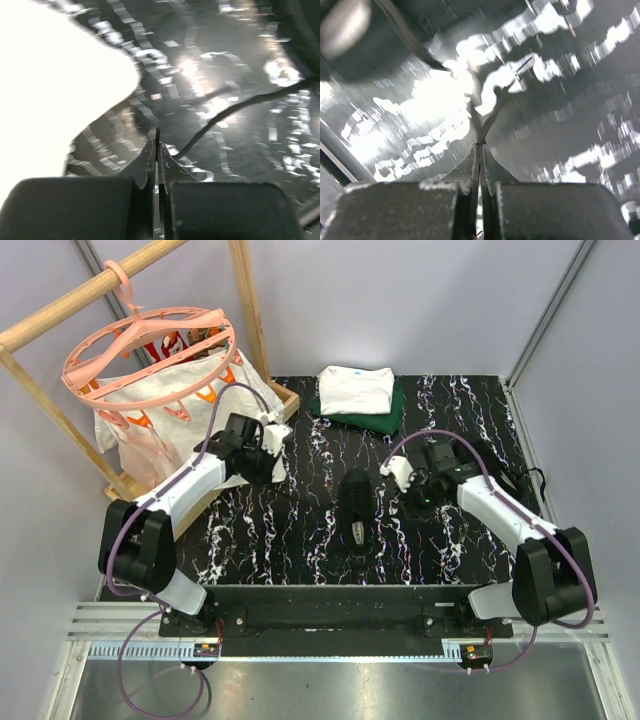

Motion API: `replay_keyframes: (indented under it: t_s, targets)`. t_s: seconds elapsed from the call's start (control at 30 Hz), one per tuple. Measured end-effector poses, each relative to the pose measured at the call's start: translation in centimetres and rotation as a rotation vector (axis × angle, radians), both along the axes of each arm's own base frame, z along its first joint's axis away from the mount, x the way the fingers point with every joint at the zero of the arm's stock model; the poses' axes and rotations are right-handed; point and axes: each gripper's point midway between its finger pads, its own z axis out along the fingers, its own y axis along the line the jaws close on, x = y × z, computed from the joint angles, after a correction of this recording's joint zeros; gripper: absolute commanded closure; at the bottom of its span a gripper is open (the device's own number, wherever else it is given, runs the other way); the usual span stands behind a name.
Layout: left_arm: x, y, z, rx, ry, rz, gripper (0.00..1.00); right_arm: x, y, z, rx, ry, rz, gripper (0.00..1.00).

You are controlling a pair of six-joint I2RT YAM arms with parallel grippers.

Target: Tie the shoes

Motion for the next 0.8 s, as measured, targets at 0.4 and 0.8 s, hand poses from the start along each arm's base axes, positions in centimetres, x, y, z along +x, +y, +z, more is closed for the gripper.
replay_keyframes:
  t_s: [0.4,0.8]
  targets:
    - [2.7,6.6,0.1,0.181,-0.096,0.065,1.00,-2.7,-5.5,-0.9,-0.123,0.037,-0.081,1.00]
    - [3.1,7.2,-0.1,0.212,-0.115,0.027,1.00,-2.7,-6.1,-1.2,-0.137,0.039,-0.091,1.00]
